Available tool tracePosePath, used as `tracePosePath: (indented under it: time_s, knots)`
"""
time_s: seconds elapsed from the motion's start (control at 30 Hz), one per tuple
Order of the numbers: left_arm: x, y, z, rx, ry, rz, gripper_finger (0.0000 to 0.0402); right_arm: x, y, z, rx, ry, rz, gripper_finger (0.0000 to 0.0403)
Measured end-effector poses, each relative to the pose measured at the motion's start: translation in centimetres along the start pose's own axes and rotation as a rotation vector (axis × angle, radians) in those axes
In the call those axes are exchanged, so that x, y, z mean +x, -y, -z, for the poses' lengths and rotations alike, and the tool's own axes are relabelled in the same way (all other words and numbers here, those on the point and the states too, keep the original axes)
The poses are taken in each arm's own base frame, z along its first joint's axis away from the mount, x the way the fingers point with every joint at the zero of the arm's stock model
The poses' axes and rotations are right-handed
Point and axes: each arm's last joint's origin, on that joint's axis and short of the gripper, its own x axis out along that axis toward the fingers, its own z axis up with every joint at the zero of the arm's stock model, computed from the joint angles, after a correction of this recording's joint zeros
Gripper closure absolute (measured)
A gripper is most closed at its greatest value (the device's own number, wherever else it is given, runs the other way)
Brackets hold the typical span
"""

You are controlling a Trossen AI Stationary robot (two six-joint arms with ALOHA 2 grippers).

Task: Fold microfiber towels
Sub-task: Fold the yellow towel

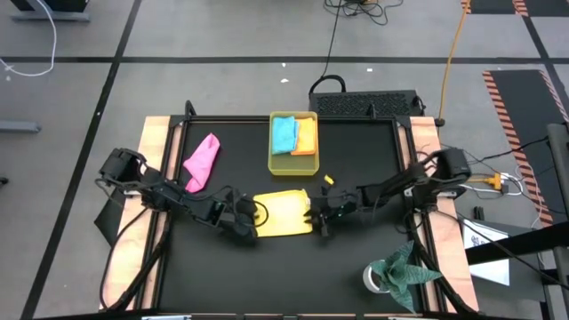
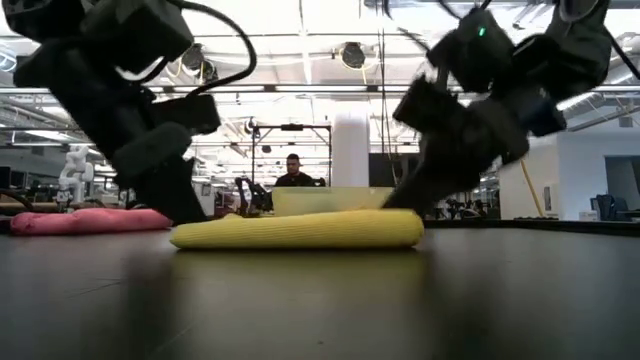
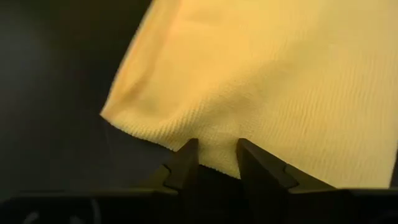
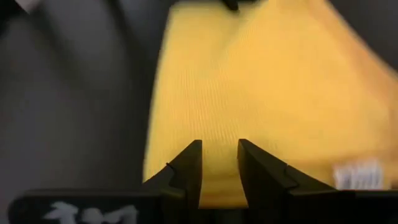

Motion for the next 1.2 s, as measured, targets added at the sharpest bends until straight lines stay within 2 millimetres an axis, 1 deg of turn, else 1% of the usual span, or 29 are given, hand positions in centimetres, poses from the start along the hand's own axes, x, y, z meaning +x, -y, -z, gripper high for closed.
tracePosePath:
  time_s: [0.1, 0.17, 0.23, 0.37, 0.4, 0.47, 0.53, 0.6, 0.7, 0.8, 0.97, 1.03, 1.1, 1.13, 1.2]
  knots:
    - [-0.2, 0.4, 0.5, -0.029, -0.02, 0.033, 0.0293, 0.7, 0.3, 1.1, 0.011, -0.062, 0.012, 0.0319]
    - [-0.4, 0.9, 0.8, -0.024, -0.025, 0.066, 0.0293, 0.7, 0.2, 1.5, 0.018, -0.096, 0.016, 0.0327]
    - [-0.7, 1.6, 0.9, -0.019, -0.03, 0.115, 0.0293, 0.3, -0.2, 1.7, 0.033, -0.149, 0.017, 0.0335]
    - [-1.5, 3.2, 0.9, -0.016, -0.006, 0.199, 0.0293, -1.3, -2.0, 1.5, 0.031, -0.214, -0.018, 0.0352]
    - [-1.7, 3.7, 0.7, -0.014, 0.018, 0.224, 0.0293, -1.8, -2.5, 1.3, 0.027, -0.211, -0.031, 0.0355]
    - [-2.0, 4.3, 0.2, -0.006, 0.082, 0.253, 0.0293, -2.5, -3.5, 0.4, 0.009, -0.152, -0.068, 0.0359]
    - [-2.1, 4.5, -0.3, 0.009, 0.148, 0.257, 0.0293, -2.9, -4.2, -0.6, -0.011, -0.072, -0.1, 0.036]
    - [-2.0, 4.4, -0.8, 0.028, 0.204, 0.222, 0.0293, -2.9, -4.4, -0.9, -0.039, -0.034, -0.088, 0.036]
    - [-1.4, 3.3, -1.4, 0.049, 0.22, 0.149, 0.0293, -2.4, -3.8, -0.8, -0.053, -0.003, 0.006, 0.036]
    - [-0.7, 2.0, -2.1, 0.034, 0.206, 0.091, 0.0293, -1.6, -2.6, -0.5, -0.037, 0.001, 0.111, 0.036]
    - [0.2, 0.1, -2.2, -0.007, 0.194, 0.023, 0.0293, -0.5, -0.3, 0.9, 0.003, -0.066, 0.259, 0.036]
    - [0.4, -0.3, -1.9, -0.024, 0.186, 0.009, 0.0293, -0.6, 0.3, 1.3, 0.026, -0.104, 0.347, 0.036]
    - [0.5, -0.4, -1.5, -0.043, 0.178, 0.004, 0.0293, -0.8, 0.6, 1.4, 0.032, -0.109, 0.427, 0.036]
    - [0.4, -0.3, -1.4, -0.046, 0.177, 0.007, 0.0293, -1.0, 0.6, 1.4, 0.028, -0.11, 0.453, 0.036]
    - [0.2, 0.1, -1.3, -0.043, 0.193, 0.023, 0.0293, -1.4, 0.4, 1.0, 0.024, -0.091, 0.448, 0.036]
